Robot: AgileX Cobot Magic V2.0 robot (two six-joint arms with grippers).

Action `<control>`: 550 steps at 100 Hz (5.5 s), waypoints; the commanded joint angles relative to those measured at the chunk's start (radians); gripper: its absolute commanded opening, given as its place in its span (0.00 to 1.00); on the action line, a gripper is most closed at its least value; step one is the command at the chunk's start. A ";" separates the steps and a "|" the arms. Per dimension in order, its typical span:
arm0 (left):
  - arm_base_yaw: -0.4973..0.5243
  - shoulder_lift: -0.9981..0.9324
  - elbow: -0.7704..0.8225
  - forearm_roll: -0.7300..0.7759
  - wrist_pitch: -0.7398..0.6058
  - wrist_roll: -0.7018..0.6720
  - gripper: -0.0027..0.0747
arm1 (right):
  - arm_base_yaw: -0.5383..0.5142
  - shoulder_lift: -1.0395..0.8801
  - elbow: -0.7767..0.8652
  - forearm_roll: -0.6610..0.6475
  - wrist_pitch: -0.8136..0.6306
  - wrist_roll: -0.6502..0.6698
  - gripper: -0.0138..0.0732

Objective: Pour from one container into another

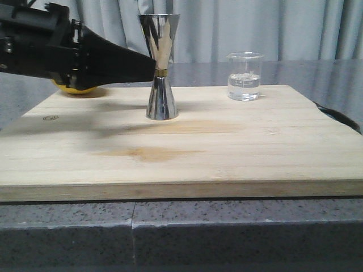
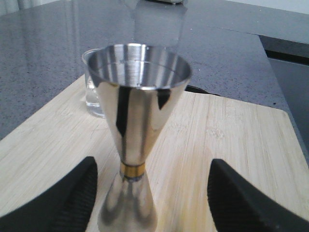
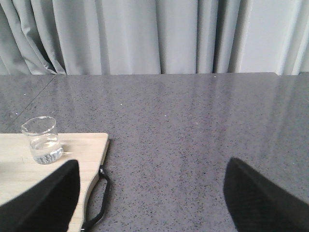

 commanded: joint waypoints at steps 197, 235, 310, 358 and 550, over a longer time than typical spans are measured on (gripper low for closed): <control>-0.102 -0.038 -0.171 -0.108 0.112 -0.106 0.24 | -0.003 0.022 -0.033 0.023 -0.069 0.000 0.77; -0.095 -0.054 -0.118 -0.108 0.112 -0.067 0.24 | 0.084 0.177 -0.061 0.100 -0.075 -0.087 0.77; -0.095 -0.054 -0.118 -0.108 0.101 -0.067 0.24 | 0.348 0.749 -0.334 0.126 -0.233 -0.203 0.77; -0.095 -0.054 -0.118 -0.108 0.101 -0.067 0.24 | 0.459 1.004 -0.159 0.185 -0.850 -0.108 0.77; -0.095 -0.054 -0.118 -0.108 0.101 -0.067 0.24 | 0.434 1.316 -0.134 0.016 -1.276 0.006 0.48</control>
